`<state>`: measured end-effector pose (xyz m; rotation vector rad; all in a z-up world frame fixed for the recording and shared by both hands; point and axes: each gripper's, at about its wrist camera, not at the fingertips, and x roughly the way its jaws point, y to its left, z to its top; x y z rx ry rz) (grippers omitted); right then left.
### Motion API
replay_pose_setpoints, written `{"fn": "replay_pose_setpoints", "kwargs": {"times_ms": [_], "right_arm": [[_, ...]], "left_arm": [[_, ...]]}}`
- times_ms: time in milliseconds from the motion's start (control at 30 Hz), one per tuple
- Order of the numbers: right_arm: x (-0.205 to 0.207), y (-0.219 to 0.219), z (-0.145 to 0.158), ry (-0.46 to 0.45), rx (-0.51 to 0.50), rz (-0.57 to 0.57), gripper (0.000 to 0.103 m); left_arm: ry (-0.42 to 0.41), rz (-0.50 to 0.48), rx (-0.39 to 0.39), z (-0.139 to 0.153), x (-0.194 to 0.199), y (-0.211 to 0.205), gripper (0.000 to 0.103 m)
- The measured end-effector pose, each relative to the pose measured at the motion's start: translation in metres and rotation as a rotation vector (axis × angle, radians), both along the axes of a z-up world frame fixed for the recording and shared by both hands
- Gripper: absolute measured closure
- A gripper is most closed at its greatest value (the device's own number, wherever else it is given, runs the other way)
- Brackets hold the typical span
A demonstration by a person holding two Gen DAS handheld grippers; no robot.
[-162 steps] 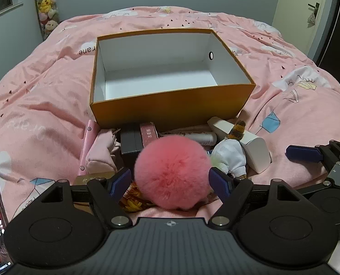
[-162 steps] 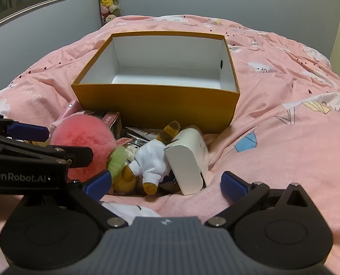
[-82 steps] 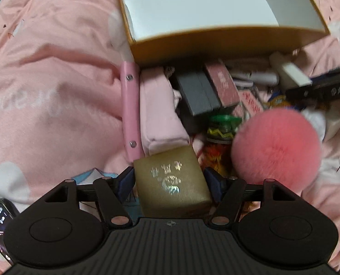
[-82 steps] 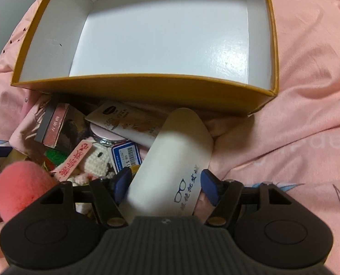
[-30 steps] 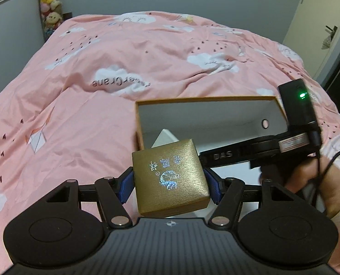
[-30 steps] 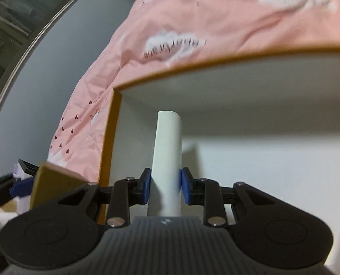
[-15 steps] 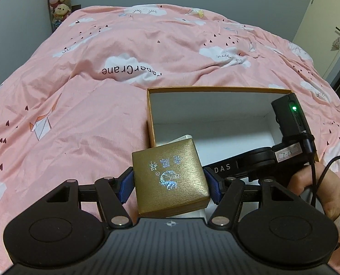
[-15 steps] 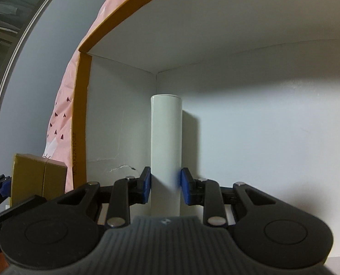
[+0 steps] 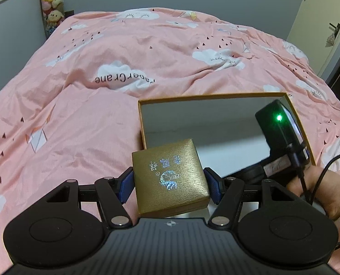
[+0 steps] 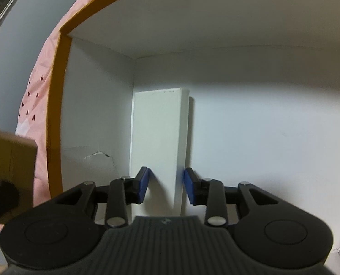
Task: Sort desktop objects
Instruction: 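Carry the white box into the cardboard box with the right tool and stand it upright, then lower the gold box into the cardboard box with the left tool and release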
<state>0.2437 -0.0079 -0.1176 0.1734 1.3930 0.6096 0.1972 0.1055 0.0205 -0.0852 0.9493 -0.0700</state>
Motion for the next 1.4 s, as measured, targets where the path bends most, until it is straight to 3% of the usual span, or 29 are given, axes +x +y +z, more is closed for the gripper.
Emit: {"fn": "replay_pose_setpoints", "kwargs": {"times_ms": [167,433,633,733,867,967,1100,1400], "right_arm": [[0.002,0.002,-0.007,0.071,0.106,-0.049,0.075],[-0.01,0.004,-0.001,0.038,0.117,-0.037,0.072],[-0.033,-0.022,0.039,-0.161,0.102,0.04,0.072],[-0.043,-0.037,0.05,-0.223,0.077,0.087,0.066],[-0.044,-0.062,0.056,-0.315,0.025,0.123,0.065],[-0.041,-0.068,0.048,-0.377,0.01,0.175,0.064],[-0.044,-0.059,0.038,-0.437,-0.008,0.251,0.051],[-0.051,-0.068,0.032,-0.406,-0.012,0.267,0.053]], "left_arm": [[-0.007,-0.007,0.035,0.0,0.007,-0.005,0.029],[-0.013,-0.035,0.067,-0.005,0.011,-0.012,0.029],[0.006,-0.054,0.074,-0.01,0.023,-0.02,0.029],[0.019,-0.086,0.065,-0.014,0.029,-0.03,0.029],[0.063,-0.123,0.097,-0.03,0.042,-0.044,0.029],[0.115,-0.128,0.048,-0.043,0.05,-0.047,0.029],[0.177,-0.143,-0.041,-0.055,0.06,-0.051,0.029],[0.277,-0.176,-0.125,-0.08,0.073,-0.068,0.029]]}}
